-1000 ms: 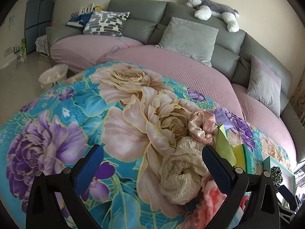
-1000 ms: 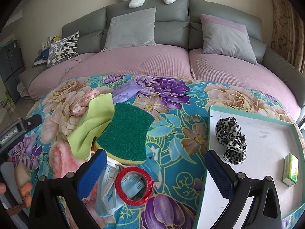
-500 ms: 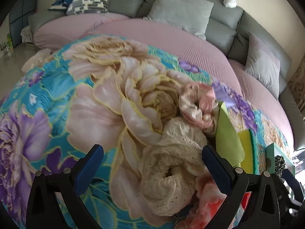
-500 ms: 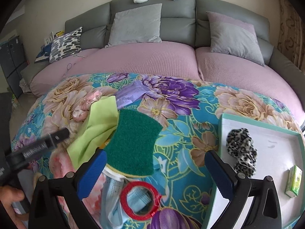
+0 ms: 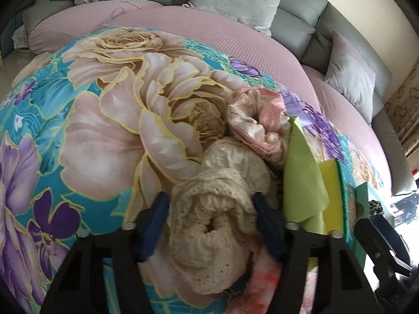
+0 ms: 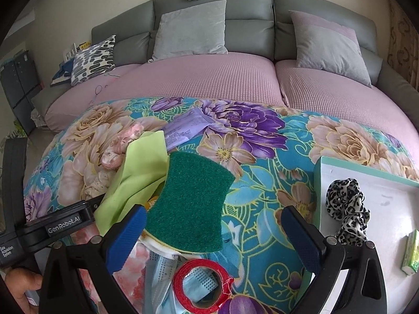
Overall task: Organize soft objects
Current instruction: 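Grasp the cream lace cloth with the left tool while the right tool grasps the green sponge, then carry the lace cloth into the tray with the left tool while the right tool lowers the sponge there, then open the right tool to drop the green sponge into the tray, then move both tools back over the pile of items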
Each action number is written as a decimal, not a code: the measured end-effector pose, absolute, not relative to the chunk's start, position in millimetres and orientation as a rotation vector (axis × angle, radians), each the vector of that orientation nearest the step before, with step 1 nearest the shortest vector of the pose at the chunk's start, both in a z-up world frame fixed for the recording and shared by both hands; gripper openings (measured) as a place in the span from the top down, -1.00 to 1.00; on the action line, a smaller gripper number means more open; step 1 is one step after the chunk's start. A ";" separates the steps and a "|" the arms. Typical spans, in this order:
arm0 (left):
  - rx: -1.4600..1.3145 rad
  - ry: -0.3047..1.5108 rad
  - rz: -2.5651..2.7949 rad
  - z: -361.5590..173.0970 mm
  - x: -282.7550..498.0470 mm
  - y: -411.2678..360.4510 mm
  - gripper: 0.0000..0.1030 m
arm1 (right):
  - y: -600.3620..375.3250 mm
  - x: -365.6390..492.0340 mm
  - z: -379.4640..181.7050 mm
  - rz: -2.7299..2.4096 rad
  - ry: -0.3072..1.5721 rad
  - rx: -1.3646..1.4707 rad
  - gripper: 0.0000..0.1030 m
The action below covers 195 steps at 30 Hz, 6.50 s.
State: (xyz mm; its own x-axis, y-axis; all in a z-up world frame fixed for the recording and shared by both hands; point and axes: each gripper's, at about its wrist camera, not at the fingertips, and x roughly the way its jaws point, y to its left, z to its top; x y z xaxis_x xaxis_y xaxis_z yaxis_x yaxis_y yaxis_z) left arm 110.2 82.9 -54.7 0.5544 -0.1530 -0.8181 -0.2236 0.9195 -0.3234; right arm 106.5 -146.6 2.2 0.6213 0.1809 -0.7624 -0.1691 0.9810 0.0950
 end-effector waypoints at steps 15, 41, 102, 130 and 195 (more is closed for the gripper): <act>-0.393 0.904 0.042 -25.4 95.6 83.3 0.52 | -145.8 109.2 -6.5 0.241 0.895 0.074 -1.00; -0.366 0.842 0.144 -5.1 79.2 104.0 0.52 | -134.8 112.3 -25.5 0.320 0.923 0.137 -0.45; 0.002 0.871 -0.510 -4.0 65.1 -212.2 0.51 | -427.6 21.0 26.7 -0.256 0.741 0.321 -0.45; 0.040 0.954 -0.475 -37.4 93.5 -212.3 0.32 | -409.9 43.6 4.4 -0.240 0.813 0.253 -0.47; -0.048 0.701 -0.118 31.5 84.8 -101.2 -0.90 | -411.6 29.2 19.3 -0.362 0.809 0.251 -1.00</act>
